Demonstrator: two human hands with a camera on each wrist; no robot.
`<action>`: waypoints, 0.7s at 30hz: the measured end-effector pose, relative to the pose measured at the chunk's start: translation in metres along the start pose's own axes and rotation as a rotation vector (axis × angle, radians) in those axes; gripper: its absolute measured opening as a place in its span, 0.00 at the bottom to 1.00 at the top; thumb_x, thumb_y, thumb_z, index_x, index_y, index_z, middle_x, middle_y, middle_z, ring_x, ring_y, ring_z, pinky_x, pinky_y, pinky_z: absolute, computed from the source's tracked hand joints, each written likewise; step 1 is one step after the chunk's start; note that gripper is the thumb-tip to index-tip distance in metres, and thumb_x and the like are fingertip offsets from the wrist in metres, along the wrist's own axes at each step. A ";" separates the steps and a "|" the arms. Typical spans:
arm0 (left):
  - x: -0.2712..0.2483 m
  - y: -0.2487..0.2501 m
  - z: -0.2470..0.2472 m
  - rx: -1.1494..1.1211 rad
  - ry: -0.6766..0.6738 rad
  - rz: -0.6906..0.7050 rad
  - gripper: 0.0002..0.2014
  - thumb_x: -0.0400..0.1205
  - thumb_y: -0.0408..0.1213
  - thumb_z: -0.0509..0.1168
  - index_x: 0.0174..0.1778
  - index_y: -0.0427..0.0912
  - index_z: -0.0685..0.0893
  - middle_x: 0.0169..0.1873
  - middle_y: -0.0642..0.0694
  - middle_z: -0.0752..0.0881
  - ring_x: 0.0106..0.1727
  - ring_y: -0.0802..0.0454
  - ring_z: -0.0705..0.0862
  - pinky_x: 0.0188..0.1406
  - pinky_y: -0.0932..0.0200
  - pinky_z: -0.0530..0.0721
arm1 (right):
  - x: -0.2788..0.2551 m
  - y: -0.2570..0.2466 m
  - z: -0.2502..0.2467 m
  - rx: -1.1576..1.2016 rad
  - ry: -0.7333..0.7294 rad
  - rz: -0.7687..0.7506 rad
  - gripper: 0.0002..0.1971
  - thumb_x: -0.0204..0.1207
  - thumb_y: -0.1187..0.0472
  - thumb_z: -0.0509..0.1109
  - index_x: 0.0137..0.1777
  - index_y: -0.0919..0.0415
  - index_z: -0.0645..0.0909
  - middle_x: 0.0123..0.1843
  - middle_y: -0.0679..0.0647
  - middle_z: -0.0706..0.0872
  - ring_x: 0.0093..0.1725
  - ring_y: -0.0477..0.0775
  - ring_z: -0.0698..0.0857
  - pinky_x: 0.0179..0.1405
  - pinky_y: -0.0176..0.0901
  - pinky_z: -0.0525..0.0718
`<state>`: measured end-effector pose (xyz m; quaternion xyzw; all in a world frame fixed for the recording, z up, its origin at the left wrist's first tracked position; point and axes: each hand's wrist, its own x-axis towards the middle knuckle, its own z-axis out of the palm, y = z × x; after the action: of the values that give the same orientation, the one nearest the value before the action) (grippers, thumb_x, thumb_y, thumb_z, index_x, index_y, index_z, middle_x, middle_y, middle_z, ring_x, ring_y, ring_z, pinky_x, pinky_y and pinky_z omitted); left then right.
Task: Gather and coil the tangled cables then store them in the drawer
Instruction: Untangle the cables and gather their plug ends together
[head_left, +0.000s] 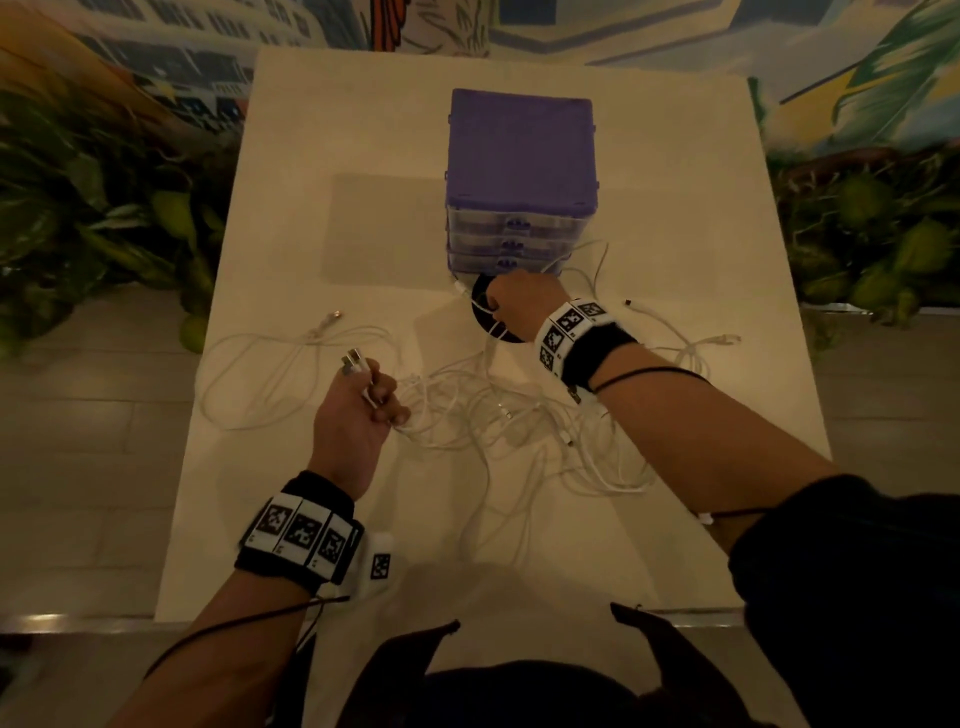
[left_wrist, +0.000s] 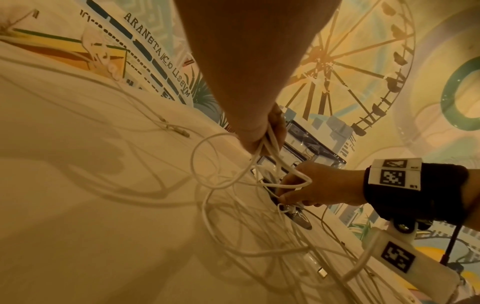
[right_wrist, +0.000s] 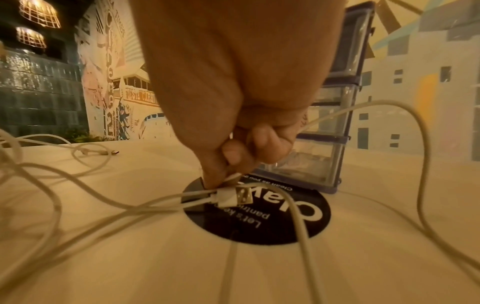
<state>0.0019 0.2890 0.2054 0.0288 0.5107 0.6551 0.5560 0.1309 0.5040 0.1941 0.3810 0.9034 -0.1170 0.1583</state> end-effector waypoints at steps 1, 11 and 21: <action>0.001 -0.001 0.000 -0.007 -0.002 -0.004 0.10 0.84 0.33 0.51 0.41 0.45 0.75 0.27 0.51 0.71 0.24 0.55 0.65 0.33 0.56 0.68 | 0.000 0.000 0.000 0.020 0.006 0.005 0.09 0.80 0.65 0.63 0.37 0.61 0.72 0.33 0.55 0.76 0.36 0.60 0.79 0.34 0.50 0.80; 0.013 -0.004 0.014 0.058 -0.005 0.018 0.11 0.88 0.42 0.54 0.42 0.44 0.74 0.25 0.53 0.68 0.25 0.56 0.65 0.35 0.56 0.69 | -0.050 0.006 -0.012 0.575 0.244 0.022 0.06 0.78 0.61 0.69 0.51 0.58 0.87 0.52 0.55 0.88 0.50 0.56 0.84 0.51 0.54 0.84; 0.013 -0.013 0.055 0.273 -0.077 0.230 0.09 0.82 0.44 0.65 0.45 0.45 0.71 0.30 0.56 0.76 0.29 0.59 0.74 0.37 0.57 0.75 | -0.124 -0.047 0.011 0.647 0.385 -0.004 0.06 0.79 0.55 0.69 0.52 0.51 0.86 0.49 0.46 0.86 0.45 0.45 0.81 0.37 0.41 0.78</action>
<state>0.0396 0.3318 0.2156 0.1875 0.5667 0.6374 0.4873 0.1808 0.3877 0.2347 0.4247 0.8335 -0.3231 -0.1432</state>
